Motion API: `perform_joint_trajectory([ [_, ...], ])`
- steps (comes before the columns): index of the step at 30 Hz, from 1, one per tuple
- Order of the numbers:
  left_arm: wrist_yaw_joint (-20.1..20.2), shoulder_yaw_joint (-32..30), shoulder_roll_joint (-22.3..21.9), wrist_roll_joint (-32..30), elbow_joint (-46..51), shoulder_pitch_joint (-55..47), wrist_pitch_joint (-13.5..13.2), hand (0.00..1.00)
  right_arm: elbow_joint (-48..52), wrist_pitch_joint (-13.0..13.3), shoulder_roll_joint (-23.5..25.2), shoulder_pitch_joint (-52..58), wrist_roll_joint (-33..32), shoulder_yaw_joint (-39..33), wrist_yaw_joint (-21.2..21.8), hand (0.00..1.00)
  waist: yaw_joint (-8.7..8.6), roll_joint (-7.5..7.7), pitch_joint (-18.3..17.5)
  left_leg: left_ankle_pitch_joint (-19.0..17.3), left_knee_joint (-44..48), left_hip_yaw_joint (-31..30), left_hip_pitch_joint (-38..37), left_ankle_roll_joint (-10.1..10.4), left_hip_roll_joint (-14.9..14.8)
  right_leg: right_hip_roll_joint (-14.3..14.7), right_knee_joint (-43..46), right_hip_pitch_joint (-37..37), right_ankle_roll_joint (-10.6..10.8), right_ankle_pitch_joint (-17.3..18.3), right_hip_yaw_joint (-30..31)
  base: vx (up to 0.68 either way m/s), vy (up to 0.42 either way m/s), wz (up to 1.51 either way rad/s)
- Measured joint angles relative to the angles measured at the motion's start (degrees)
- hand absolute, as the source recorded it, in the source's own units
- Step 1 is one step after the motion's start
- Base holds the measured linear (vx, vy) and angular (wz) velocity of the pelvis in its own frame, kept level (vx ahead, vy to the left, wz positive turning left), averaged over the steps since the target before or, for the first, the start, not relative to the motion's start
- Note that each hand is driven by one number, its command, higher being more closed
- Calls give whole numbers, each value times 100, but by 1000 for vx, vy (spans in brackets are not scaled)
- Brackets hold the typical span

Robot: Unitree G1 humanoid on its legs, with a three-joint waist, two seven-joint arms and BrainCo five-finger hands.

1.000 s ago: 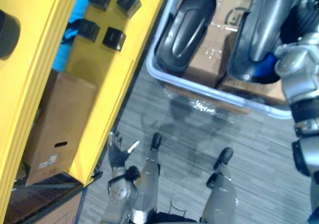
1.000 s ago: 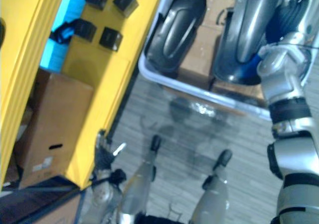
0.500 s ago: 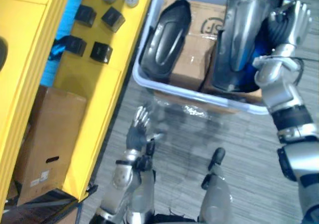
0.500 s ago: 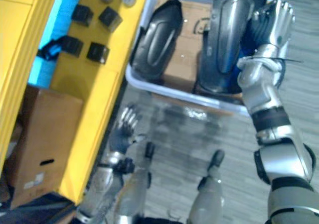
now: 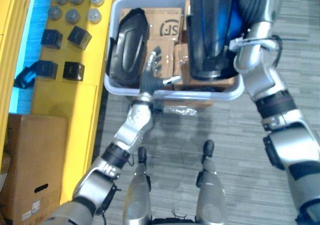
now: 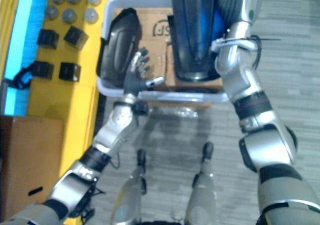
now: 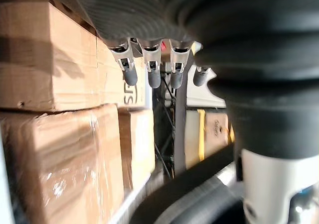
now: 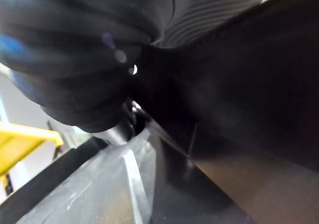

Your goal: Walk over and take plastic housings, then place them on the shelf

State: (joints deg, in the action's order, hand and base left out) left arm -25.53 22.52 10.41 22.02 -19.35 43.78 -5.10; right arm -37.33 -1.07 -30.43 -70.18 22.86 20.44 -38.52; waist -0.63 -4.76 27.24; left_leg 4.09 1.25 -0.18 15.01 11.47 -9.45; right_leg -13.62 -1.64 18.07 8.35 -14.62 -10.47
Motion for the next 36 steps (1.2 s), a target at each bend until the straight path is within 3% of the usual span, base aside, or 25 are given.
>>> perform_joint_trajectory([
  [8,-914,-455,7,-14,-1055,546,28,0,-675,93,246,-498,48,156,-39,100,37,7,3,-15,51,73,117,20,-19,29,-16,161,-15,-49,105,-7,-3,-4],
  [14,-965,-643,3,108,-1408,923,-35,0,-1000,106,381,-685,48,163,-45,100,49,12,6,-30,110,58,224,38,-20,31,-21,222,-18,-58,100,0,0,0],
  [18,-717,-648,1,670,-1515,1095,-211,0,-1109,107,436,-725,49,188,-44,100,70,15,8,-35,117,63,236,43,-19,33,-53,222,-19,-76,101,0,0,0],
  [21,-131,-628,-9,1330,-1563,1217,-448,0,-1281,120,483,-809,62,269,-43,100,65,15,8,-37,132,63,276,44,-19,36,-72,249,-25,-91,102,0,0,0],
  [26,666,-523,-99,2096,-1564,1466,-532,0,-1383,127,566,-905,102,328,-38,100,48,20,11,-37,136,78,310,43,-19,39,-91,290,-28,-118,118,0,0,0],
  [36,878,-132,-356,2262,-1784,1703,-487,0,-1580,317,656,-1022,268,619,-31,100,-17,20,11,-37,135,103,299,43,-30,55,-126,289,-45,-150,139,0,0,0],
])
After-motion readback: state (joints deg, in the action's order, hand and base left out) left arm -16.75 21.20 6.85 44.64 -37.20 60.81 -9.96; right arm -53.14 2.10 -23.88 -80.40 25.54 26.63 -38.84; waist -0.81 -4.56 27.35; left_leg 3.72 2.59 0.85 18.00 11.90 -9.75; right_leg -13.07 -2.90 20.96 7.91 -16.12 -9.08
